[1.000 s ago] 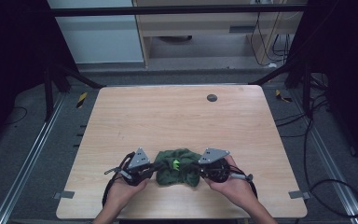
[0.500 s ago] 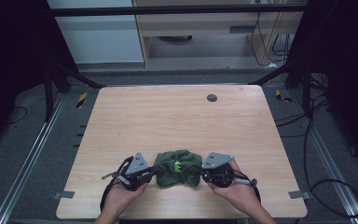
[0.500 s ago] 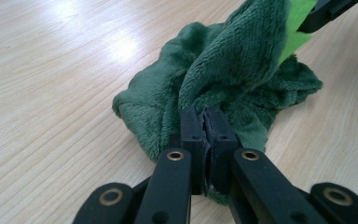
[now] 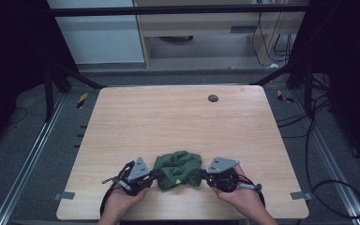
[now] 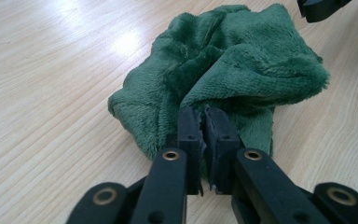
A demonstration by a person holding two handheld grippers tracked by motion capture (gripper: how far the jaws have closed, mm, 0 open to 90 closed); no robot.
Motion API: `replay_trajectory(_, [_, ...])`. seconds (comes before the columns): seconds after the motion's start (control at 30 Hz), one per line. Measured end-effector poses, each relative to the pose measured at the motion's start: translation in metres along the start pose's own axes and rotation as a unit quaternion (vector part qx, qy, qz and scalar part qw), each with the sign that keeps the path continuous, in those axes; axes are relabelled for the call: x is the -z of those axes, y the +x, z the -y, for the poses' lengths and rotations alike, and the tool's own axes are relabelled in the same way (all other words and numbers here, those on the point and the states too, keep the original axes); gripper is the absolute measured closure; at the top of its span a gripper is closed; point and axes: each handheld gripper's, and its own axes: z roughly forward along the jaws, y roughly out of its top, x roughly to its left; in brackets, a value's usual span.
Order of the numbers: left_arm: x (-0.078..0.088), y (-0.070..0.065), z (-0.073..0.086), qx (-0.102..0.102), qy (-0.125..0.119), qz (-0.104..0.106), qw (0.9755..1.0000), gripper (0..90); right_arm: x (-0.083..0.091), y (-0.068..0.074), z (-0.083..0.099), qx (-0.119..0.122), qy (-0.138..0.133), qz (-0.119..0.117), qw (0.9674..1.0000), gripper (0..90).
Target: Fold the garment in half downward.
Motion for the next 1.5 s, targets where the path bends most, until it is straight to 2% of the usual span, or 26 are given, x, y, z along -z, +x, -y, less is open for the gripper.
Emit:
replay_trajectory(0.2, [0.008,-0.002,0.0,-0.004,-0.001,-0.003,1.0,82.8,0.001,-0.002,0.001,-0.002,0.002,0.005,1.0,83.8])
replay_trajectory(0.3, [0.019,-0.001,0.004,0.0,-0.007,-0.02,0.9998,81.7,0.003,-0.003,0.002,-0.003,0.002,0.007,1.0,82.7])
replay_trajectory(0.4, [0.023,0.002,0.005,0.004,-0.013,-0.034,0.9993,79.2,0.003,-0.005,0.004,-0.007,0.003,0.01,0.9999,81.4])
replay_trajectory(0.5, [0.021,0.005,0.006,0.007,-0.013,-0.047,0.9988,69.9,0.002,-0.007,0.006,-0.014,0.007,0.018,0.9997,79.2])
replay_trajectory(0.53, [0.02,0.006,0.006,0.008,-0.013,-0.052,0.9985,69.9,0.002,-0.007,0.006,-0.014,0.007,0.018,0.9997,78.2])
replay_trajectory(0.6, [0.018,0.008,0.008,0.002,-0.005,-0.07,0.9975,63.1,0.001,-0.01,0.009,-0.022,0.009,0.022,0.9995,73.8])
replay_trajectory(0.67, [0.017,0.01,0.009,0.002,0.0,-0.083,0.9965,54.8,0.002,-0.012,0.01,-0.029,0.015,0.03,0.999,66.6])
replay_trajectory(0.73, [0.016,0.011,0.009,0.005,0.003,-0.089,0.9961,44.9,0.001,-0.015,0.011,-0.041,0.019,0.041,0.9982,54.5])
replay_trajectory(0.77, [0.014,0.014,0.011,0.009,0.011,-0.098,0.995,40.1,0.001,-0.017,0.012,-0.05,0.021,0.049,0.9973,48.3])
replay_trajectory(0.8, [0.014,0.014,0.011,0.009,0.011,-0.098,0.995,34.9,0.001,-0.017,0.012,-0.05,0.021,0.049,0.9973,48.3])
replay_trajectory(0.83, [0.011,0.018,0.013,0.021,0.024,-0.105,0.9939,29.5,0.0,-0.024,0.014,-0.066,0.024,0.07,0.995,34.3])
replay_trajectory(0.87, [0.011,0.018,0.013,0.021,0.024,-0.105,0.9939,25.2,0.0,-0.024,0.014,-0.066,0.024,0.07,0.995,34.3])
replay_trajectory(0.9, [0.009,0.022,0.016,0.034,0.032,-0.11,0.9928,21.7,-0.001,-0.031,0.017,-0.077,0.021,0.094,0.9924,26.7])
replay_trajectory(0.93, [0.008,0.024,0.017,0.043,0.035,-0.114,0.992,18.2,-0.001,-0.036,0.018,-0.086,0.022,0.1,0.991,21.7])
replay_trajectory(0.97, [0.008,0.024,0.017,0.043,0.035,-0.114,0.992,15.4,-0.001,-0.036,0.018,-0.086,0.022,0.1,0.991,21.7])
replay_trajectory(1.0, [0.007,0.026,0.019,0.048,0.039,-0.116,0.9913,13.8,-0.002,-0.043,0.02,-0.111,0.024,0.113,0.9871,17.0])
replay_trajectory(1.07, [0.007,0.034,0.023,0.062,0.046,-0.12,0.9898,11.5,-0.004,-0.051,0.023,-0.123,0.025,0.12,0.9848,11.9])
replay_trajectory(1.1, [0.007,0.036,0.024,0.066,0.048,-0.123,0.9891,10.7,-0.006,-0.055,0.024,-0.132,0.031,0.121,0.9833,11.5])
replay_trajectory(1.13, [0.007,0.036,0.024,0.066,0.048,-0.123,0.9891,9.9,-0.006,-0.055,0.024,-0.132,0.031,0.121,0.9833,11.5])
replay_trajectory(1.17, [0.008,0.042,0.026,0.076,0.051,-0.124,0.988,9.1,-0.008,-0.062,0.027,-0.138,0.03,0.129,0.9815,10.0])
replay_trajectory(1.2, [0.008,0.042,0.026,0.076,0.051,-0.124,0.988,8.9,-0.008,-0.062,0.027,-0.138,0.03,0.129,0.9815,10.0])
replay_trajectory(1.23, [0.008,0.046,0.029,0.089,0.051,-0.127,0.9866,8.9,-0.01,-0.068,0.03,-0.15,0.035,0.131,0.9794,8.9])
replay_trajectory(1.43, [0.004,0.057,0.033,0.105,0.06,-0.128,0.9843,7.3,-0.013,-0.082,0.036,-0.163,0.046,0.123,0.9779,8.3])
replay_trajectory(1.5, [0.003,0.059,0.034,0.104,0.062,-0.127,0.9844,6.8,-0.012,-0.085,0.037,-0.17,0.05,0.118,0.9771,8.4])
